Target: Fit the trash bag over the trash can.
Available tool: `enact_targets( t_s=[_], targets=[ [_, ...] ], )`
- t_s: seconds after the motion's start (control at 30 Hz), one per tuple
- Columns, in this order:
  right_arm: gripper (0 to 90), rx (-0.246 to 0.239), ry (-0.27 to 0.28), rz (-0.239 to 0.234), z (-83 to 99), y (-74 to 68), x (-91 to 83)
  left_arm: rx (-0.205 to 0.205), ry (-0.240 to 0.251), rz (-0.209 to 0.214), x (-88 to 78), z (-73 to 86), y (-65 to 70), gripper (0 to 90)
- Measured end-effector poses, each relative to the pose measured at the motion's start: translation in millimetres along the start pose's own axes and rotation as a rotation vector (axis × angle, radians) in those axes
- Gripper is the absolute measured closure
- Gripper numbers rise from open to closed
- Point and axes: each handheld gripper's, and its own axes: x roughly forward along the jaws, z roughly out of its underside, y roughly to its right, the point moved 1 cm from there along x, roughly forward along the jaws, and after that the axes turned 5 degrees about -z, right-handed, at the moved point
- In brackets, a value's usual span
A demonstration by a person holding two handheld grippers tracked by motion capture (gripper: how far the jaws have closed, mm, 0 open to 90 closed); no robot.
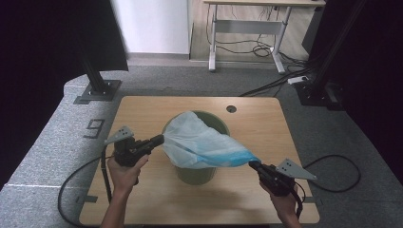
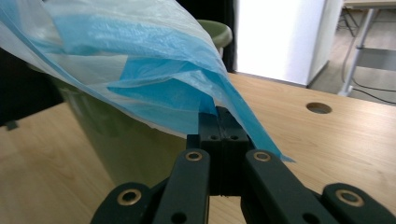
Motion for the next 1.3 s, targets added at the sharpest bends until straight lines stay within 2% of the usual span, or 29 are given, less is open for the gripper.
enact_targets(
  t_s=[0.13,0.2,0.33,0.4,0.5,0.53,0.7,0.77,0.87,1.1,1.27,1.3],
  targets=[
    [88.8,-0.010,-0.002,-0.026,1.6,-7.8,-1.8,0.004,0.010,0.012,-8.4,8.6,-0.8,90.0],
    [88.9,-0.005,-0.018,-0.060,10.0,-14.7,-0.4,0.003,0.019,0.017,-11.2,14.1,-2.4,89.9],
    [88.8,0.002,-0.049,-0.083,22.4,-18.8,3.1,0.003,0.022,0.018,-13.3,27.1,-7.3,89.9],
    [88.9,0.024,-0.069,-0.092,29.9,-17.3,6.9,-0.010,0.020,0.019,-12.4,33.4,-12.4,90.0],
    [88.9,0.028,-0.079,-0.093,32.5,-16.5,9.0,-0.028,0.019,0.023,-11.3,39.2,-18.2,89.9],
    [88.9,0.029,-0.087,-0.096,34.5,-16.2,11.2,-0.048,0.014,0.017,-10.4,45.7,-24.0,90.0],
    [88.9,0.043,-0.115,-0.109,40.8,-15.4,17.2,-0.073,0.014,0.031,-8.6,56.2,-31.5,89.9],
    [88.9,0.045,-0.119,-0.112,41.6,-15.8,18.0,-0.070,0.014,0.034,-8.5,56.8,-31.7,90.0],
    [88.9,0.034,-0.155,-0.111,46.1,-17.1,22.3,-0.060,0.012,0.033,-9.2,56.7,-31.3,90.0],
    [88.9,0.046,-0.199,-0.112,54.2,-13.1,27.5,-0.034,0.005,0.041,-15.2,60.8,-31.3,90.0],
    [88.9,0.054,-0.206,-0.106,57.5,-9.5,30.7,-0.017,-0.016,0.017,-16.2,59.9,-32.5,90.0],
    [88.9,0.051,-0.205,-0.103,57.5,-9.3,31.0,0.008,-0.030,-0.007,-15.9,57.6,-30.5,90.0]
  ],
)
